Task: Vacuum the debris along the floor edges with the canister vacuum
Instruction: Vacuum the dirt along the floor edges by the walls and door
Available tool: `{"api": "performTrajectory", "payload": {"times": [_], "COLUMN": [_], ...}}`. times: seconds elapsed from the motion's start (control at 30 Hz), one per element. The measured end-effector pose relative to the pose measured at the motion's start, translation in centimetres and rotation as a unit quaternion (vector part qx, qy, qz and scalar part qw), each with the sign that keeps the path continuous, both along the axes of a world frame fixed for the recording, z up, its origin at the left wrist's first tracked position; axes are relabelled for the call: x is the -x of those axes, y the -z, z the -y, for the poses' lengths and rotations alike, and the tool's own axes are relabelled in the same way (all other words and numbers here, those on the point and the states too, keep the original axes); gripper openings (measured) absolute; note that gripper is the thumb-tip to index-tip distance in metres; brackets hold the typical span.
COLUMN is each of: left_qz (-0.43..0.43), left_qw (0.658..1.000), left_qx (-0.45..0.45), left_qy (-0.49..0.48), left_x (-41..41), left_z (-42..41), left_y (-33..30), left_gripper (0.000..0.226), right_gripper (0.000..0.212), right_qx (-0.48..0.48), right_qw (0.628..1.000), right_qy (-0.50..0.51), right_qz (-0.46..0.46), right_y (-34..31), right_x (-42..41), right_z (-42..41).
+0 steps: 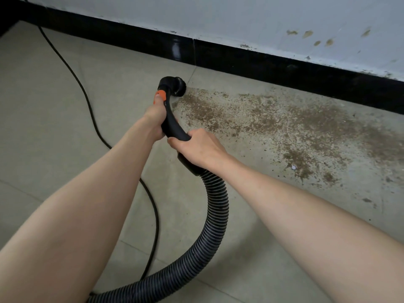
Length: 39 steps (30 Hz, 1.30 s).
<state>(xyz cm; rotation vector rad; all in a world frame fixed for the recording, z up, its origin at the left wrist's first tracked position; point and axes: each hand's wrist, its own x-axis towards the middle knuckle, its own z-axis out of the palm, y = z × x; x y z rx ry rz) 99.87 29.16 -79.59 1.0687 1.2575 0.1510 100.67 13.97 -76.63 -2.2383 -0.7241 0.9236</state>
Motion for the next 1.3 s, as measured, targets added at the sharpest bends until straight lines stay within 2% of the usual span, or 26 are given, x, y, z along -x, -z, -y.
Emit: {"api": "performTrajectory", "payload": {"times": [0.43, 0.67, 0.97, 1.3], "left_qz": [-0.013, -0.012, 0.000, 0.019], "left_qw": [0.998, 0.997, 0.991, 0.988], "left_qx": [-0.033, 0.015, 0.031, 0.037], "left_qy": [0.045, 0.072, 0.128, 0.149], "left_x": [-3.3, -7.3, -11.8, -14.1], "left_z": [8.0, 12.9, 18.7, 19.8], "left_y": [-0.8, -3.2, -2.6, -2.0], "left_gripper": [0.063, 0.062, 0.067, 0.068], "right_gripper": [0.038, 0.040, 0.040, 0.040], "right_qx": [-0.020, -0.014, 0.008, -0.006], "right_qw": [0.998, 0.999, 0.996, 0.991], "right_qy": [0.046, 0.048, 0.088, 0.130], "right_qz": [-0.031, -0.020, 0.011, 0.017], "right_y": [-0.2, -1.8, -1.4, -1.4], "right_x": [-1.7, -6.1, -9.5, -10.3], "right_z": [7.7, 11.8, 17.4, 18.6]}}
